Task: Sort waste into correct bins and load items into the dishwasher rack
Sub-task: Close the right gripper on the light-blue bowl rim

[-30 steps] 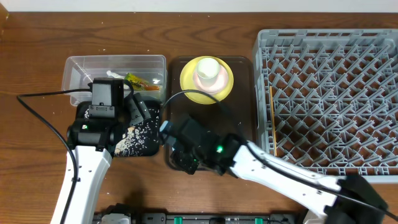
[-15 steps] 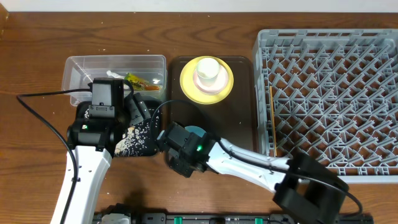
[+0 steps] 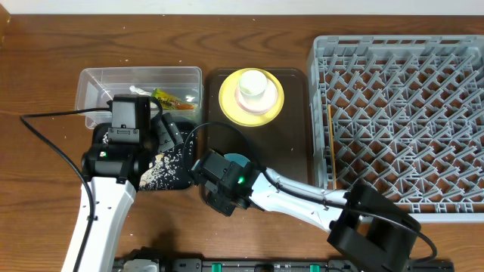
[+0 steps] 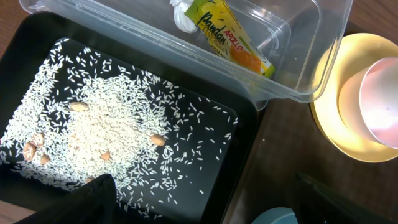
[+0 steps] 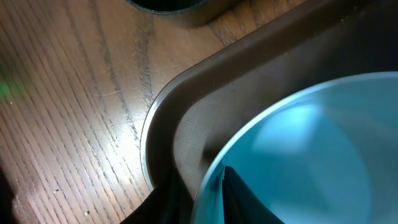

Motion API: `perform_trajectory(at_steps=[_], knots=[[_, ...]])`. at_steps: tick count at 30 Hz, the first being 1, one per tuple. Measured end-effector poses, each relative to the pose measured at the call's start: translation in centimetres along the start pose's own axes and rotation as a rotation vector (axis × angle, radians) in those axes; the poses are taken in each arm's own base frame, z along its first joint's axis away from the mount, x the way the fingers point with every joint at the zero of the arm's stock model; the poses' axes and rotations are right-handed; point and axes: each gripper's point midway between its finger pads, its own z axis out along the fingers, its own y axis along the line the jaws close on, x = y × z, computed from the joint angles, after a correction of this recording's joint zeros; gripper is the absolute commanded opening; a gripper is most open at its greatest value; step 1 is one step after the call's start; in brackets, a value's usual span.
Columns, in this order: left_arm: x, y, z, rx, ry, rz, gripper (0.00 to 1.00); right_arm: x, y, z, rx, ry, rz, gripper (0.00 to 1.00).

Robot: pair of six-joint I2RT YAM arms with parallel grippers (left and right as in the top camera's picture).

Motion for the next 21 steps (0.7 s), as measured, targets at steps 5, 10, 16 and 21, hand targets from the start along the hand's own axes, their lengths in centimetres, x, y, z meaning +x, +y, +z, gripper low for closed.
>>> perform_trajectory(at_steps=[5, 10, 16, 21], knots=[[0.0, 0.0, 0.0, 0.0, 0.0, 0.0, 0.9, 0.2, -0.3, -0.6, 0.022, 0.005, 0.0, 0.23], [0.0, 0.0, 0.0, 0.0, 0.0, 0.0, 0.91, 0.5, -0.4, -1.4, 0.034, 0.017, 0.001, 0.22], [0.0, 0.0, 0.0, 0.0, 0.0, 0.0, 0.91, 1.2, -0.5, -1.5, 0.04, 0.045, 0.005, 0.24], [0.0, 0.0, 0.0, 0.0, 0.0, 0.0, 0.9, 1.9, -0.6, -1.5, 0.044, 0.071, 0.009, 0.3]])
